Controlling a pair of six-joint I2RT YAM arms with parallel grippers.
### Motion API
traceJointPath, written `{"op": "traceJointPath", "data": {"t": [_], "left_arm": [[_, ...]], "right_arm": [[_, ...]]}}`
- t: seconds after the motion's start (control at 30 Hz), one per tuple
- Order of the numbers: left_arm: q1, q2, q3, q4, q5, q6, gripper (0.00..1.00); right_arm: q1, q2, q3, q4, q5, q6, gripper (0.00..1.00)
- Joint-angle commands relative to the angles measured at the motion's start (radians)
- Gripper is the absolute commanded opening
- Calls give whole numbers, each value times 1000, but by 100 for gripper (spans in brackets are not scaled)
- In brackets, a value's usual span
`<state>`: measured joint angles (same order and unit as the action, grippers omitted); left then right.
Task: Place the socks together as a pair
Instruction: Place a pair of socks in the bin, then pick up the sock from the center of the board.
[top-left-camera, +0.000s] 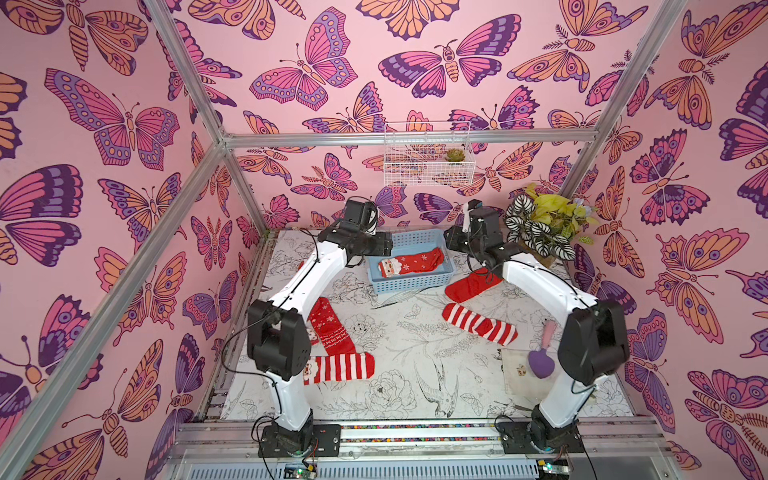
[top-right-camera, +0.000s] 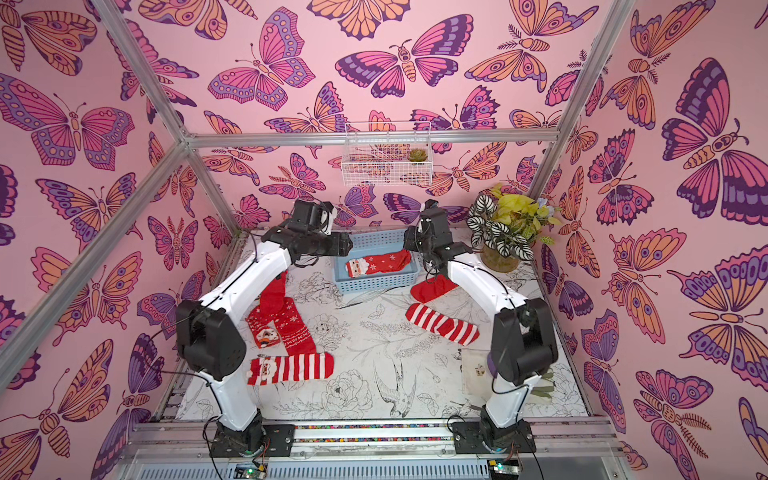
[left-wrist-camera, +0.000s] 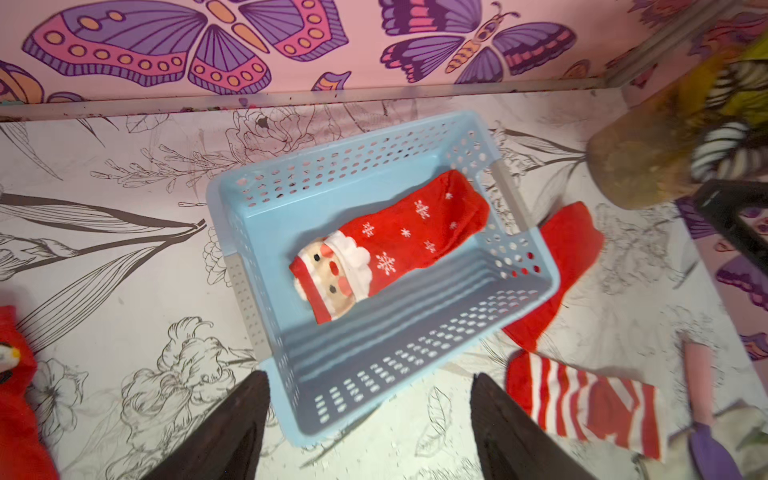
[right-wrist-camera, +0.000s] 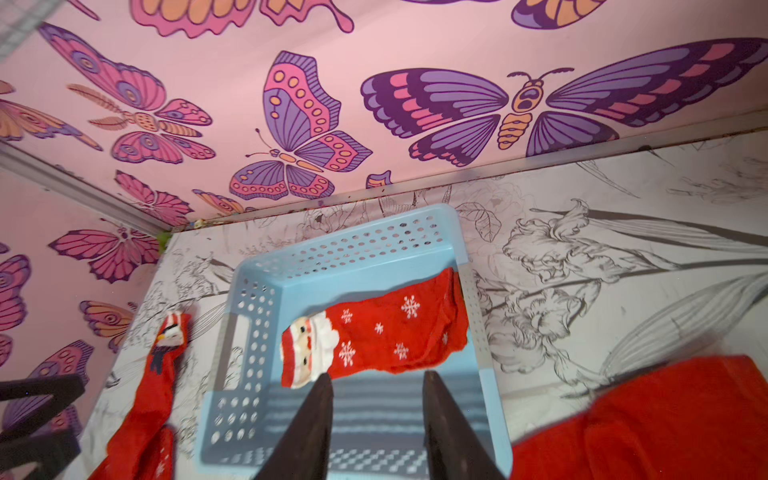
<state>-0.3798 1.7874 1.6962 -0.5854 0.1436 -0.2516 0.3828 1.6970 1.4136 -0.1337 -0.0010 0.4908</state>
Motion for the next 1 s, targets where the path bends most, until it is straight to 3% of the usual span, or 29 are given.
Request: {"op": "traceJointPath", "data": {"t": [0.0,0.17,0.27,0.5,0.7,0.97], "left_arm": [[-20,-92,-130,-17,31,-50,77],[-48,-282,-359,-13,19,-98,71],[-90,-385,-491,-14,-56,-115,68],[-114,-600,-786,15,-43,-261,63],[-155,-724,-959,41,-36,-382,60],[-168,-866,-1120,39,-50,-562,60]], "right_arm": [[33,-100,-123,-25,1,30,39],[93,-291,-320,-39,-38,99,39],[166,-370,-428,-29,-36,134,40],[336,-462,-614,18,-16,239,41],[494,-438,-715,108,4,336,40],[701,-267,-721,290,34,475,40]]}}
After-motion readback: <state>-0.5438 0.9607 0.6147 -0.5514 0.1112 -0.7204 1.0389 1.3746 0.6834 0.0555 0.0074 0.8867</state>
